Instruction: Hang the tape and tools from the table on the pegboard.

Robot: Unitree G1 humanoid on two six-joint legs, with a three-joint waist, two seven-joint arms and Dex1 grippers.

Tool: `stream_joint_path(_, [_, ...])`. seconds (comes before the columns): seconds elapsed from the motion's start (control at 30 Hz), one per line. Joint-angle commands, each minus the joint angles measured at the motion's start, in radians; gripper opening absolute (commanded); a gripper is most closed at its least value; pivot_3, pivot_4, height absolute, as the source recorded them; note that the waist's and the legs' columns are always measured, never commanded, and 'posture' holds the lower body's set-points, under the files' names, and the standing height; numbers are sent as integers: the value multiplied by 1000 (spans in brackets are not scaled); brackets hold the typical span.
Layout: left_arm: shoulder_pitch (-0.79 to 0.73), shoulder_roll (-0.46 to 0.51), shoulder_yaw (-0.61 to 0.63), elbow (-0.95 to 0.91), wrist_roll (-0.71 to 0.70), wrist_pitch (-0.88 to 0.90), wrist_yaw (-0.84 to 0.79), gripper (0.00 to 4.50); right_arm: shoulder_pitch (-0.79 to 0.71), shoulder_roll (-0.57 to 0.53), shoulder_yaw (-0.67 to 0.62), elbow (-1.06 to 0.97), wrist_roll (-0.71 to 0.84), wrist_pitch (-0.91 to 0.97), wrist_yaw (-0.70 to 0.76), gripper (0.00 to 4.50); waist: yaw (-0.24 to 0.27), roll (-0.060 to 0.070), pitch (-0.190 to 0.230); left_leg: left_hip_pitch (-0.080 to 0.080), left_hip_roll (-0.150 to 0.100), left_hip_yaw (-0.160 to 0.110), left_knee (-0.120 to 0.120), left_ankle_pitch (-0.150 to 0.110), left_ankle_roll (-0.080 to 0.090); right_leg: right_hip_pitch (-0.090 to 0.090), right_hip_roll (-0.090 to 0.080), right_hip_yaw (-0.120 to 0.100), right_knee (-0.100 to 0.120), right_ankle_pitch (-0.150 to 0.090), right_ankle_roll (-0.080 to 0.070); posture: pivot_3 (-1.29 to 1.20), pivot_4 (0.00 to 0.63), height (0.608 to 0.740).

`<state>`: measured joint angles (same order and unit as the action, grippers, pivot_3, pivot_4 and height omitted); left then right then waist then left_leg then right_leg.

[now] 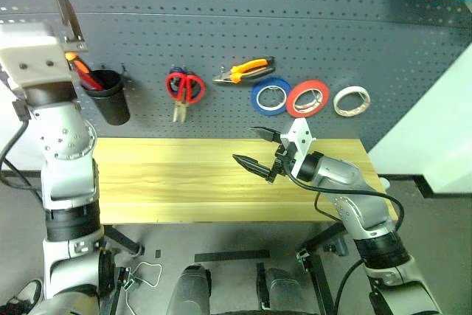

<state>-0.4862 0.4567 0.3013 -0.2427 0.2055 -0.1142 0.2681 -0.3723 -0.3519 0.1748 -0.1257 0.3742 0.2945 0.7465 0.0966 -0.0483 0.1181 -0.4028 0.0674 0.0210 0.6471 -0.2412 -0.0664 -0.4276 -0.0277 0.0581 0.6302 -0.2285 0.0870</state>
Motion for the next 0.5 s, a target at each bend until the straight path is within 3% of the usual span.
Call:
stream_joint_path(0.03, [67,-39,-7,-122,4,59,-34,4492,-50,40,-2,76,-22,-85,25,4500,29,-1,-12,0,0,0,0,0,0,1,0,0,-1,0,0,407,0,721])
stream_joint_path(0.3, [93,-136,-148,-104,-87,92,-195,4492,-5,57,-5,86,-60,-124,22,4500,138,1,-38,1,0,1,0,0,-1,2,0,-1,-2,-2,-5,337,0,721])
stream_joint_path(0.5, [89,-165,-240,-44,-182,80,-359,4492,91,6,-57,-36,-15,-41,5,4500,126,9,-50,0,0,1,0,0,-2,1,0,-1,-3,-2,-5,206,0,721])
